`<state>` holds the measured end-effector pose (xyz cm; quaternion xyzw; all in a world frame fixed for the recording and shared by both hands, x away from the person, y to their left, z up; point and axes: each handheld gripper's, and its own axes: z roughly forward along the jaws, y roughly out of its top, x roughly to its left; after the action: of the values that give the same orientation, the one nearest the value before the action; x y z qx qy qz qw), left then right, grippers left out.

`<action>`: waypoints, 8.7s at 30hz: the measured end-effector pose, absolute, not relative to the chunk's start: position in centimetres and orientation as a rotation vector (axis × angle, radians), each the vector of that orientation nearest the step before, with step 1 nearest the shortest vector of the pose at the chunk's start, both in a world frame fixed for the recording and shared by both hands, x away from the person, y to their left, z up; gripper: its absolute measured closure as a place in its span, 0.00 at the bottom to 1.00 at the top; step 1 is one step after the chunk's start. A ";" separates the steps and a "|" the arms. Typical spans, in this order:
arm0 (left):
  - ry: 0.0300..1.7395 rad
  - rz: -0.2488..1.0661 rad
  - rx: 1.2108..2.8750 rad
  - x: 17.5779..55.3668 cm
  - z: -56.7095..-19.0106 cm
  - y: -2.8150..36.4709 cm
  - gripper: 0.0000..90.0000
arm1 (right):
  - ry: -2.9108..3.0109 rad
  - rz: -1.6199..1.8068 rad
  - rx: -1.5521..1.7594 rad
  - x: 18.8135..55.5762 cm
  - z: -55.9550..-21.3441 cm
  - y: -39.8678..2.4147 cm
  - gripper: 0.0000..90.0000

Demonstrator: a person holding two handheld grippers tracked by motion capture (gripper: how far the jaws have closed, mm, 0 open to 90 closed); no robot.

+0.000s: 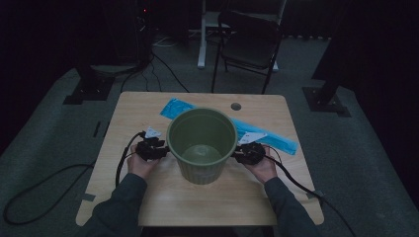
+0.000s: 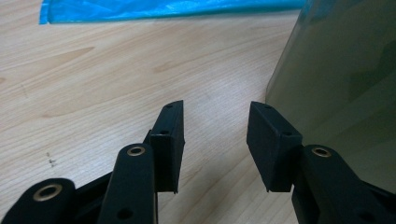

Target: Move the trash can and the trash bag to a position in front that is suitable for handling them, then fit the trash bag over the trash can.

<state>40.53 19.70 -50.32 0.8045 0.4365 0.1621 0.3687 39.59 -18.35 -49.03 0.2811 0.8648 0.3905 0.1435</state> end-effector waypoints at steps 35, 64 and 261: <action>1.188 0.454 2.054 41.0 -50.6 21.2 0.60 | 2.370 0.902 1.141 47.3 -49.9 -23.2 0.68; 1.171 0.442 2.055 40.9 -50.6 21.0 0.60 | 2.585 0.764 1.079 44.8 -51.4 -23.2 0.99; 1.098 0.405 2.051 40.3 -50.4 20.3 0.58 | 2.197 1.213 0.844 37.9 -31.9 -23.5 1.00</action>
<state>40.26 20.31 -50.36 0.8032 0.4301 0.1588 0.3804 37.89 -23.50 -31.88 0.3091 0.8046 0.4442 0.2443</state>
